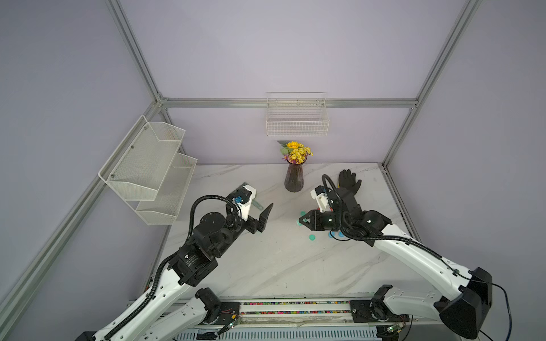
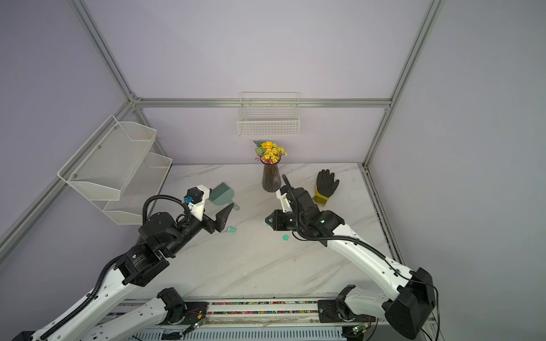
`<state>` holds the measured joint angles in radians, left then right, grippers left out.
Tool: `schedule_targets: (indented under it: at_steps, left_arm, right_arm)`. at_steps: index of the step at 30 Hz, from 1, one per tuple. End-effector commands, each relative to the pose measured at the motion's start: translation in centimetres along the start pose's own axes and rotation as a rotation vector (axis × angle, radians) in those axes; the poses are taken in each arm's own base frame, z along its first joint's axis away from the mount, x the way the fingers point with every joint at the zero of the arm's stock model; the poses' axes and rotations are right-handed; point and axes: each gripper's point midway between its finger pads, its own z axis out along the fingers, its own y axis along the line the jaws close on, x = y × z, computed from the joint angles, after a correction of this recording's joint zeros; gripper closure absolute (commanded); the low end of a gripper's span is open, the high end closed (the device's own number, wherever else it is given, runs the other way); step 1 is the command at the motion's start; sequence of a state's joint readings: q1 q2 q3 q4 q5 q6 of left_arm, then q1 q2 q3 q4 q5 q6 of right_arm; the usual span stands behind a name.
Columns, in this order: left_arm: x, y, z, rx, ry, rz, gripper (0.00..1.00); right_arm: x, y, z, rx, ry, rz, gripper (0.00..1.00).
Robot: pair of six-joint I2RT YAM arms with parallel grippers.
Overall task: Close the stamp cap
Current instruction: Pick up the stamp from the center of the board, then close the cover of the stamp.
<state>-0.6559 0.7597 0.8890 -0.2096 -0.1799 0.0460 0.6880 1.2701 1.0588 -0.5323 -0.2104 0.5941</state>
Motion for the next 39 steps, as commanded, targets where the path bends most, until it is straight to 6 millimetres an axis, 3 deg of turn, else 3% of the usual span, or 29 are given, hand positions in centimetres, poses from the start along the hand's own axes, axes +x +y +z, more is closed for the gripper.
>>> schedule_targets:
  at_steps: [1,5,9,24,39]
  left_arm:
    - [2.6,3.5,-0.3,-0.122,0.094,-0.011,0.10]
    - [5.2,5.3,-0.2,-0.168,0.129,-0.030,0.11]
    - [7.0,5.4,0.5,-0.167,0.160,-0.039,0.11]
    - [7.5,5.4,0.6,-0.156,0.180,-0.040,0.12]
    - [7.5,5.4,0.5,-0.158,0.179,-0.043,0.12]
  right_arm:
    - [0.7,-7.2,1.7,0.327,-0.045,-0.058,1.00]
    - [2.1,-9.9,4.2,0.399,-0.020,-0.065,1.00]
    - [3.7,-11.6,5.5,0.446,0.036,-0.063,1.00]
    - [4.7,-13.4,8.6,0.474,0.070,-0.081,1.00]
    - [5.6,-15.2,8.7,0.539,0.079,-0.099,1.00]
